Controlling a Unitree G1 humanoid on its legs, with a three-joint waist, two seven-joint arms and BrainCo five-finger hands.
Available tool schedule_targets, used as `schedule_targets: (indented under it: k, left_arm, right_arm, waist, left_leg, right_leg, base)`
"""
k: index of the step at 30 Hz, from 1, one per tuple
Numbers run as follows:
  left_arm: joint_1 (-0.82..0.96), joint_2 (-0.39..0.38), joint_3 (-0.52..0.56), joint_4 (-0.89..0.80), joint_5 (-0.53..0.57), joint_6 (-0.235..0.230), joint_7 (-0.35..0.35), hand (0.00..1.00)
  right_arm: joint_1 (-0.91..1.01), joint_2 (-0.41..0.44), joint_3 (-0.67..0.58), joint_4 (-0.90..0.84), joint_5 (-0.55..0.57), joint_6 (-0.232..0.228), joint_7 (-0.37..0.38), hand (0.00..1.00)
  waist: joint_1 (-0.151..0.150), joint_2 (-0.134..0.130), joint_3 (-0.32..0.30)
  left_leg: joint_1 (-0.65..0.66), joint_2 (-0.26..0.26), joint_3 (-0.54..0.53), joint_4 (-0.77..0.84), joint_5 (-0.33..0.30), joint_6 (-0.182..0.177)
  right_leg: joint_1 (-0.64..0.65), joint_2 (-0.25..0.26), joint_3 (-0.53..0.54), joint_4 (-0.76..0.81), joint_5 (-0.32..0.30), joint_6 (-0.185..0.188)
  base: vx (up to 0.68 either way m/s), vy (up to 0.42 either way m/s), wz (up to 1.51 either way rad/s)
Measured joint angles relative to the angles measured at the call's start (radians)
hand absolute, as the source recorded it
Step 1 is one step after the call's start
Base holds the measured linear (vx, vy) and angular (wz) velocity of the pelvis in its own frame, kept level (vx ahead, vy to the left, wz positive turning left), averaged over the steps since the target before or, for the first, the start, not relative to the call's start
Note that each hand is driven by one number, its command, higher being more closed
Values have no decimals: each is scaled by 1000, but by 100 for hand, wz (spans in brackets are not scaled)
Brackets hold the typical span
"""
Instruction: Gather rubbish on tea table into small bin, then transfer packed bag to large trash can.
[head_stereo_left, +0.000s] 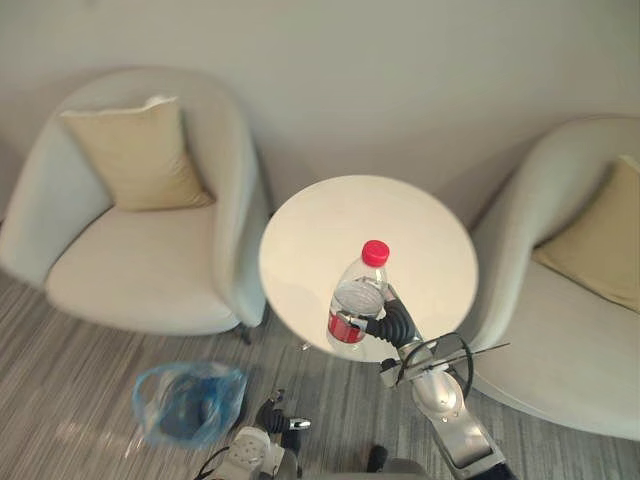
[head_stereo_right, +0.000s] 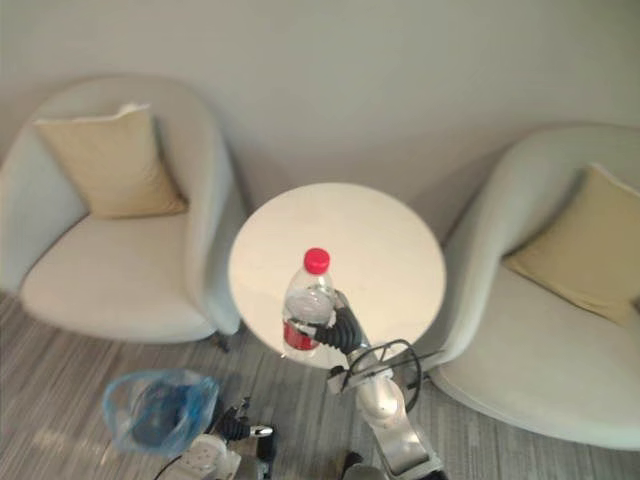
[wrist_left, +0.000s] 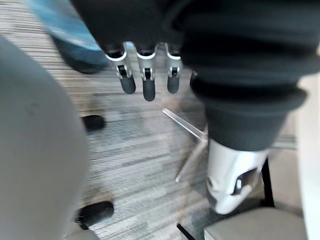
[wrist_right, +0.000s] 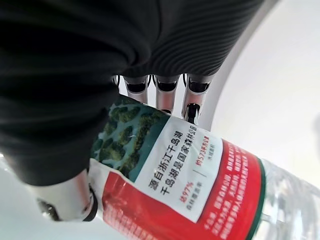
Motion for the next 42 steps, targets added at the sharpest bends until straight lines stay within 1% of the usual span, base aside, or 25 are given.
schedule_targets:
  k: [1, 3, 5, 6, 7, 8, 9, 12, 14, 15, 16, 17, 18, 21, 24, 26, 27, 28, 29, 30, 34, 37, 38, 39, 42]
  left_arm:
    - [2, -2, -1, -4, 1, 0, 0, 0]
    - [8, -22, 2, -15, 14, 1, -1, 0]
    - [27, -44, 3, -13, 29, 2, 1, 0]
    - [31, -57, 3, -14, 39, 3, 1, 0]
    - [35, -62, 2, -14, 43, 4, 1, 0]
    - [35, -71, 0, -13, 50, 4, 1, 0]
    - [38, -63, 3, -2, 62, 4, 5, 0]
    - [37, -28, 14, 8, 94, 2, 22, 0]
    - [38, -18, 18, 14, 107, 3, 22, 0]
    - [38, -13, 21, 23, 111, 3, 25, 0]
    - [37, -8, 34, 28, 127, 5, 29, 0]
    - [37, -7, 51, 32, 126, 8, 31, 0]
    - [36, -6, 53, 32, 125, 8, 33, 0]
    - [15, 0, 90, 55, 122, 10, 44, 0]
    - [7, 2, 91, 68, 111, 12, 45, 0]
    - [6, 10, 91, 69, 94, 14, 44, 0]
    - [6, -5, 90, 71, 88, 20, 43, 0]
    - [6, -7, 90, 70, 87, 20, 43, 0]
    - [9, -23, 95, 69, 87, 21, 44, 0]
    - [4, -29, 108, 69, 87, 21, 41, 0]
    - [-7, -33, 119, 66, 88, 21, 42, 0]
    - [-11, -42, 117, 64, 88, 22, 42, 0]
    - [-13, -41, 116, 64, 89, 23, 43, 0]
    - [-12, -40, 115, 63, 89, 23, 43, 0]
    - [-9, -19, 76, 51, 103, 25, 44, 0]
  right_arm:
    - [-16, 1, 0, 6, -8, 0, -4, 100]
    - [-53, 2, -15, 11, -12, -1, -27, 100]
    - [-46, 0, -28, 15, -12, -2, -43, 100]
    - [-37, 1, -46, 15, -12, -2, -58, 100]
    - [-33, 1, -58, 15, -12, -2, -62, 100]
    - [-30, 2, -83, 34, -12, -2, -70, 100]
    - [-27, 23, -101, 79, -15, 8, -70, 100]
    - [-6, 71, -86, 178, -26, 26, -56, 100]
    - [-2, 93, -69, 185, -26, 27, -51, 100]
    - [0, 95, -61, 185, -26, 27, -48, 100]
    - [10, 93, -64, 185, -24, 27, -42, 100]
    - [32, 87, -66, 185, -23, 27, -39, 100]
    - [39, 87, -66, 186, -23, 27, -37, 100]
    - [41, 93, -61, 213, -20, 27, -25, 100]
    - [41, 88, -63, 230, -4, 27, -21, 100]
    - [41, 82, -67, 233, 7, 27, -19, 100]
    - [60, 71, -98, 234, 18, 26, -15, 100]
    - [61, 71, -102, 234, 17, 26, -15, 100]
    - [75, 69, -136, 235, 19, 27, -13, 100]
    - [81, 69, -153, 235, 30, 32, -13, 100]
    - [100, 68, -156, 229, 39, 35, -21, 100]
    - [117, 68, -158, 205, 58, 35, -31, 100]
    - [118, 68, -161, 201, 58, 32, -35, 100]
    - [119, 70, -163, 203, 58, 32, -36, 100]
    - [138, 84, -173, 206, 58, 33, -36, 100]
  waist:
    - [-2, -3, -1]
    - [-17, -8, 3]
    - [-51, -5, -2]
    - [-74, 3, -8]
    - [-75, 7, -11]
    - [-72, 20, -16]
    - [-61, -4, -6]
    - [-51, -49, -24]
    - [-51, -51, -21]
    - [-55, -48, -20]
    - [-68, -45, -13]
    - [-80, -39, -6]
    - [-80, -40, -6]
    - [-80, -54, 19]
    - [-88, -62, 27]
    - [-112, -103, 28]
    - [-118, -72, 19]
    - [-116, -69, 18]
    - [-114, -40, 14]
    - [-117, -26, 23]
    - [-103, -34, 31]
    - [-100, -24, 28]
    - [-100, -18, 25]
    - [-98, -19, 27]
    - [-96, -51, 19]
  left_leg:
    - [14, 1, 10, -57, 56, 1]
    - [-13, 30, 322, 207, -165, 119]
    - [48, 93, 506, 259, -245, 92]
    - [96, 140, 592, 225, -257, 63]
    - [112, 152, 607, 195, -257, 46]
    - [150, 150, 594, 86, -258, -17]
    - [168, 115, 568, 25, -219, -8]
    - [195, 56, 515, 4, -213, 13]
    - [200, 36, 488, 9, -226, 33]
    - [200, 25, 464, 14, -236, 47]
    - [199, 12, 407, 22, -257, 70]
    - [200, 14, 357, 30, -268, 68]
    - [201, 15, 351, 29, -268, 69]
    - [216, 25, 264, 30, -275, 59]
    - [219, 37, 197, 42, -289, 37]
    - [208, 16, 111, 79, -310, 8]
    - [199, 43, 59, 109, -330, -19]
    - [198, 45, 55, 113, -332, -22]
    - [159, 77, 38, 178, -355, -45]
    - [123, 99, 42, 266, -374, -55]
    - [52, 163, 192, 529, -383, -48]
    - [33, 178, 259, 437, -381, -20]
    - [21, 176, 274, 308, -279, -11]
    - [25, 171, 275, 289, -274, -21]
    - [81, 117, 263, 202, -265, -10]
  right_leg:
    - [0, -21, -30, -12, 12, -10]
    - [-6, -81, -147, -4, 18, -9]
    - [12, -108, -230, 4, 26, -7]
    - [16, -114, -296, 6, 33, 4]
    - [13, -113, -318, 6, 36, 8]
    - [11, -112, -353, 3, 50, 24]
    - [23, -124, -357, -8, 79, 28]
    - [66, -168, -325, -8, 96, 40]
    - [57, -193, -278, 46, 93, 33]
    - [41, -205, -213, 94, 82, 10]
    - [-10, -207, -53, 200, 40, -54]
    - [-24, -156, 93, 244, -31, -25]
    - [-32, -139, 119, 255, -44, -20]
    - [-119, -20, 166, 278, -99, -4]
    - [-181, 37, 196, 188, -54, 0]
    - [-171, 32, 257, 119, 44, 3]
    - [-173, 53, 221, 161, -15, -12]
    - [-173, 55, 216, 162, -17, -13]
    - [-160, 66, 154, 160, -14, -32]
    - [-128, 89, 134, 141, -24, -48]
    - [-1, 112, 128, 64, -29, -62]
    - [44, 105, 135, 46, -33, -66]
    - [47, 109, 140, 50, -44, -47]
    - [52, 110, 148, 51, -51, -39]
    - [70, 72, 163, 47, -62, -21]
  base:
    - [-252, 3, 104]
    - [-188, -16, 122]
    - [-96, 18, 148]
    - [-87, 92, 159]
    - [-80, 168, 149]
    - [-90, 275, 98]
    - [-74, 245, 93]
    - [-43, 295, 64]
    - [-12, 156, 27]
    - [-30, 186, 66]
    - [-27, 159, 107]
    - [-17, 120, 101]
    - [9, 10, 93]
    - [53, -56, 74]
    - [135, -151, 72]
    - [226, -302, 125]
    - [222, -305, 112]
    - [286, -268, 86]
    - [253, -169, 62]
    - [314, -208, 62]
    - [307, -140, -2]
    - [231, 54, -19]
    - [159, 101, -10]
    - [202, 109, 6]
    - [171, 116, 32]
